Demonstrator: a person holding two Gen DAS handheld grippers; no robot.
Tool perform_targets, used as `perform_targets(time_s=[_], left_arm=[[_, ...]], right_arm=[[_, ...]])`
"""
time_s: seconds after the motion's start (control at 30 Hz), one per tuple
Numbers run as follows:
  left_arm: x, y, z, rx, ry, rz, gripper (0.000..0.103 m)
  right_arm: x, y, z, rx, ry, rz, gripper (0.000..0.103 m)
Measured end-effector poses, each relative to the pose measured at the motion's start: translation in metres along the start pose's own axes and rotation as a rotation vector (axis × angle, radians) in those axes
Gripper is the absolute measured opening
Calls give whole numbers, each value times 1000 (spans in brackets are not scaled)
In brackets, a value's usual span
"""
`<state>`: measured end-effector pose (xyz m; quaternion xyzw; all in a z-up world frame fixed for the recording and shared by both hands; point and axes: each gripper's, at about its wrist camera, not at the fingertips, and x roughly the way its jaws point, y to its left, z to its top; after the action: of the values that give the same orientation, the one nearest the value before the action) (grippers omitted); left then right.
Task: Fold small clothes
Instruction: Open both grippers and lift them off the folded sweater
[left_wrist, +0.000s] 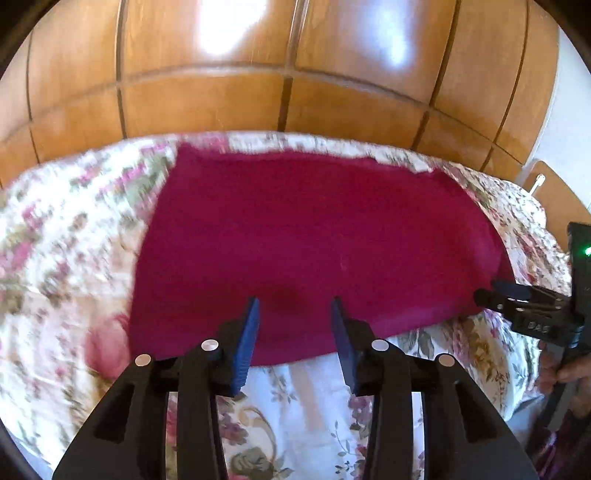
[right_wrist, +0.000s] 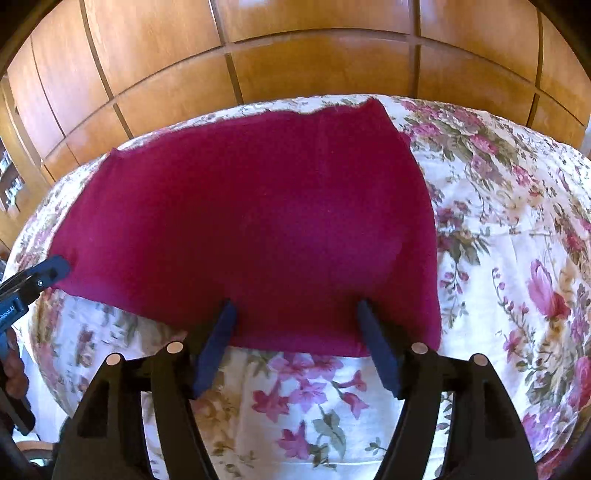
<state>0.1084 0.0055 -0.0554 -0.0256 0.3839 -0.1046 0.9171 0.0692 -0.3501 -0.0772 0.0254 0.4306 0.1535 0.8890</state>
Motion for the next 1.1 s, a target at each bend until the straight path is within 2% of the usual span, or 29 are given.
perform_targets(time_s=[0.1,0.2,0.4,0.63,0.83,0.9,0.93,0.97,1.1], left_arm=[[-8,-2,7,31,-29,32,39],[-7,-1,14,32,-34,37,39],[-1,2,26,41,-33,66,39],[9,7,41,58,-36,104,39],[22,14,51,54,-23,126,39],[25,17,54,47,-21,128,59],[26,19,55,40,-28,129,60],[27,21,56,40,-30,130,60],[36,30,60,38,-18,142,60]], right_arm=[[-10,5,12,9,-36,30,73],[-15,10,28,22,-71,52,79],[2,16,66,49,-83,44,83],[25,19,102,28,-83,9,84],[57,1,114,48,-55,-70,84],[72,-12,111,76,-31,-99,84],[81,-19,108,90,-22,-116,84],[85,-22,105,70,-72,-134,85],[90,-24,95,48,-113,-132,88]])
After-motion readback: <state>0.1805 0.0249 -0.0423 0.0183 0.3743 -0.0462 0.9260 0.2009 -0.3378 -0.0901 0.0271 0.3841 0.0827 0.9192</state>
